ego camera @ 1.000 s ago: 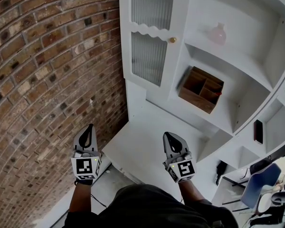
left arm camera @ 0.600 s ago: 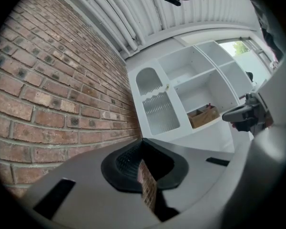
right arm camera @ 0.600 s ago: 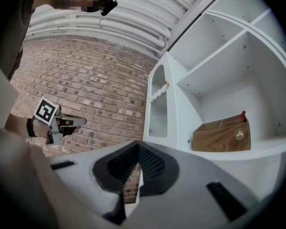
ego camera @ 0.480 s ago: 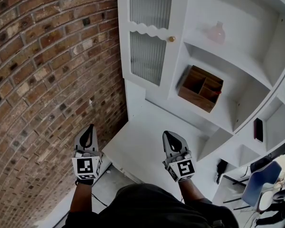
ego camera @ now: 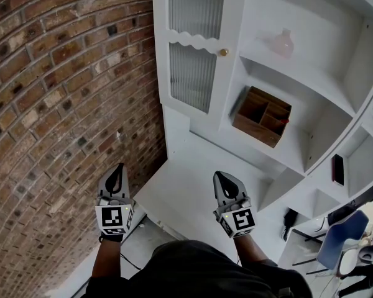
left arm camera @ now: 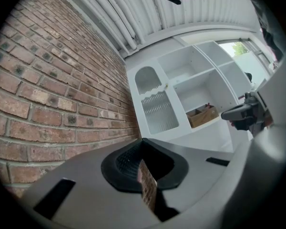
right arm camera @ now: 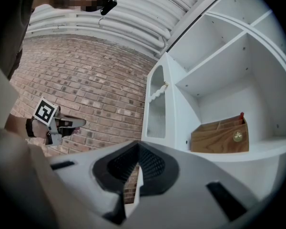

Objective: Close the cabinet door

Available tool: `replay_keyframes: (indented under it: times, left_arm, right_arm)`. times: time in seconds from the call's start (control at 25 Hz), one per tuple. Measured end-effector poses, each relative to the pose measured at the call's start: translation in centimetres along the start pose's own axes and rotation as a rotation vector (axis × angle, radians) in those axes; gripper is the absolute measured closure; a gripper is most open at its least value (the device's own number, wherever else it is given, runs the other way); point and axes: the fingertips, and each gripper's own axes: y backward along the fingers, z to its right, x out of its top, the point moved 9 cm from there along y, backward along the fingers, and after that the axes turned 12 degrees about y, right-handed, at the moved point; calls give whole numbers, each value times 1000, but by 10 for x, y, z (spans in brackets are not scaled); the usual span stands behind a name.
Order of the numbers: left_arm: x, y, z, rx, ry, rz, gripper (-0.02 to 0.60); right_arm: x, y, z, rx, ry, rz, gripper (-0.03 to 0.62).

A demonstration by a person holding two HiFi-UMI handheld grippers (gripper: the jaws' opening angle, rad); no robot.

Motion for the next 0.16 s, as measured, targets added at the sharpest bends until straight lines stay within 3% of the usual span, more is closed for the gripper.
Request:
replay_keyframes:
  times: [0.16]
  left_arm:
    - [-2, -1, 1, -3, 2, -9, 580]
  right_arm:
    - [1, 0, 1, 0, -9, -47, 597]
